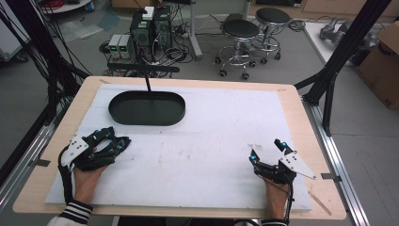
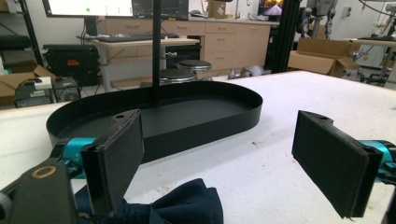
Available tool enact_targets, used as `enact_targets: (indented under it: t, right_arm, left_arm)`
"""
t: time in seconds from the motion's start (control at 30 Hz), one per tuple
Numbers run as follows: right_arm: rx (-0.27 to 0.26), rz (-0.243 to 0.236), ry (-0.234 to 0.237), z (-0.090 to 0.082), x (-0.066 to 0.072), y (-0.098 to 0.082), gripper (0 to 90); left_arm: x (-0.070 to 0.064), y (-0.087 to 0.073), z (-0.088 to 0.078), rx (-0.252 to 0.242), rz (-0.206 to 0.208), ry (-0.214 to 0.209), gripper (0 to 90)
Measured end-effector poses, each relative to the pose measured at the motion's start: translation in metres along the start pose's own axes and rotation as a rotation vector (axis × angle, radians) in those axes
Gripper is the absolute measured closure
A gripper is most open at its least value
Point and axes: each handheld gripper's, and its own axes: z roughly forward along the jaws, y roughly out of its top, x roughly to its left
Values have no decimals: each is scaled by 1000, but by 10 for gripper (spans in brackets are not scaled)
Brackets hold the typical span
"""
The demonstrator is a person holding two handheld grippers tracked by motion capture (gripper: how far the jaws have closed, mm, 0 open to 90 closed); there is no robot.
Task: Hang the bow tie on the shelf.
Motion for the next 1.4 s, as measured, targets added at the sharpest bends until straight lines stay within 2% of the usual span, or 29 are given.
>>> enact_targets:
  t: [0.33,0.53,0.7,0.8,0.83,0.93,1.2,1.4]
  right_arm:
    - [-1,2,1,0,0,0,34]
    - [7,-3,4,0,0,0,34]
    - [8,-1,3,1,0,0,33]
    - [12,-3,3,1,1,0,34]
    - [10,-14,4,1,0,0,34]
    - [14,-19,4,2,1,1,34]
    - [16,-19,2,2,1,0,34]
    - [14,-16,5,1,1,1,34]
  left_arm:
    - [1,2,-1,17,-6,-16,168]
    - [5,15,-4,21,-13,-32,168]
    - [12,27,-5,52,4,-44,167]
    - [18,30,-6,60,-21,-42,168]
    - [20,31,-6,77,-27,-40,168]
    - [24,37,-4,110,-9,-38,168]
    - [36,64,6,184,21,-29,169]
    - [42,69,15,276,36,-36,176]
